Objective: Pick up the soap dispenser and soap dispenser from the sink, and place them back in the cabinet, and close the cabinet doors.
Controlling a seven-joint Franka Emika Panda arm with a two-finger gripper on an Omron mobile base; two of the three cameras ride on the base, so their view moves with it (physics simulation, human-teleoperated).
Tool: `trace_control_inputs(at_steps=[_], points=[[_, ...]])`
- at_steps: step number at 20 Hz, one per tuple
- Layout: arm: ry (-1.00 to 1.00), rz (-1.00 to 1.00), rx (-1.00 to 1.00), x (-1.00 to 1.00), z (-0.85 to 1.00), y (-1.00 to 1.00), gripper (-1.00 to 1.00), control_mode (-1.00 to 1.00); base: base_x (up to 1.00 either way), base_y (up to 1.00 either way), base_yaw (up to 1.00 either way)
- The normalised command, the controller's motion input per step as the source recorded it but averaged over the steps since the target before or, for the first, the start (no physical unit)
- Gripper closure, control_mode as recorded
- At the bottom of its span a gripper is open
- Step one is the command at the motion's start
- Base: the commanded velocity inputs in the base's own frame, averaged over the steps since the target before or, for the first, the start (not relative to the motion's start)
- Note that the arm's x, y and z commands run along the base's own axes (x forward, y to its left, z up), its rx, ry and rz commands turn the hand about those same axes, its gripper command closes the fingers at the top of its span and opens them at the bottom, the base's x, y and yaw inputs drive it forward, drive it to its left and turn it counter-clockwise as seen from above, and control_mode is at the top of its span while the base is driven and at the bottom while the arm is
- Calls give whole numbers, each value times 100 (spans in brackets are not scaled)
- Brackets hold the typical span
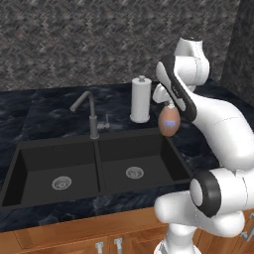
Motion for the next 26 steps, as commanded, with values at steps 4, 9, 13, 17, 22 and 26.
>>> trace_control_inputs(at_steps=[4, 9, 13, 17, 22, 26], points=[[0, 0, 0, -39, 19, 0, 100, -100, 0, 0, 0], [0, 0, 0, -26, 18, 0, 100, -100, 0, 0, 0], [1, 0, 0, -30, 6, 0, 100, -100, 0, 0, 0], [2, 0, 0, -31, 2, 0, 100, -100, 0, 0, 0], [1, 0, 0, -31, 6, 0, 100, -100, 0, 0, 0], [1, 0, 0, -28, 1, 0, 100, -100, 0, 0, 0]])
